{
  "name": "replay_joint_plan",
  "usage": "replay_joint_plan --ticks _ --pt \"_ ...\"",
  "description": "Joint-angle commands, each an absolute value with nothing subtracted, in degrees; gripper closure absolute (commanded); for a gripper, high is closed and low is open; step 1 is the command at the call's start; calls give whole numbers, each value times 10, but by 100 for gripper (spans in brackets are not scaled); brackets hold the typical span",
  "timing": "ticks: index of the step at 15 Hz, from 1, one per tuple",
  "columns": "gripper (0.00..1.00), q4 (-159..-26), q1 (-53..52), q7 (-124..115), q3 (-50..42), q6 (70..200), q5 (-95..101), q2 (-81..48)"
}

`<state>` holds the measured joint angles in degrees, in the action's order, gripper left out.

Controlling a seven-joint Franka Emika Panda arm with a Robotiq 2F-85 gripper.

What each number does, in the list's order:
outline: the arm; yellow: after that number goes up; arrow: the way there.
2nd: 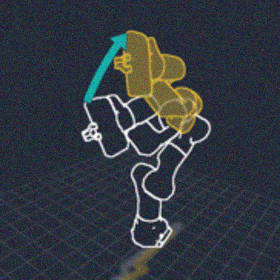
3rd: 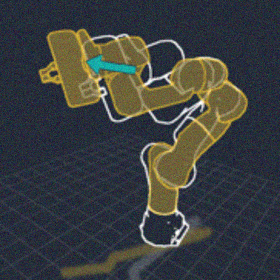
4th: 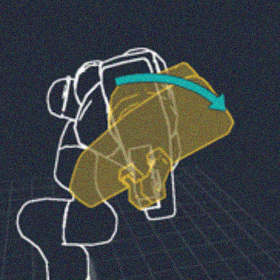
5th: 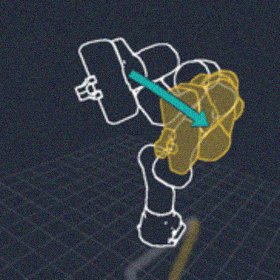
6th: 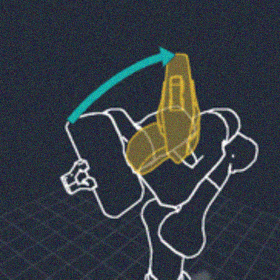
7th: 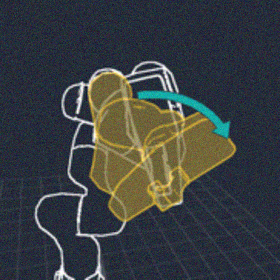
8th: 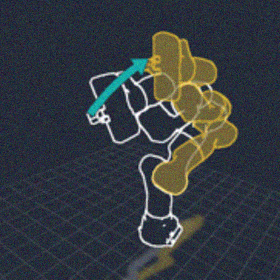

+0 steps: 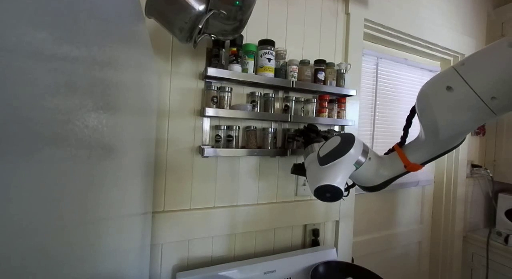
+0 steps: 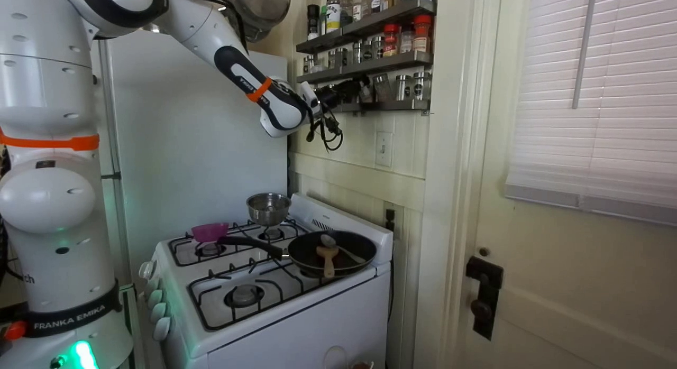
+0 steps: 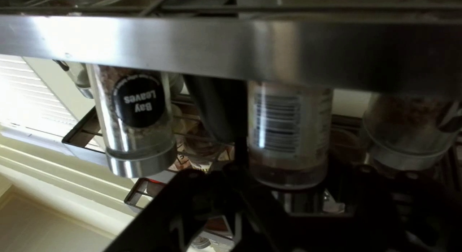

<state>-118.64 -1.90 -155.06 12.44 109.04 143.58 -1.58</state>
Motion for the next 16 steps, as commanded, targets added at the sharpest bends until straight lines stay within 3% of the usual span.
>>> replay_joint_plan --ticks 1,16 --pt "75 -1159 -30 -1556 92 1134 1439 -22" --pt "75 -1149 -46 -1524 79 1175 1439 -16"
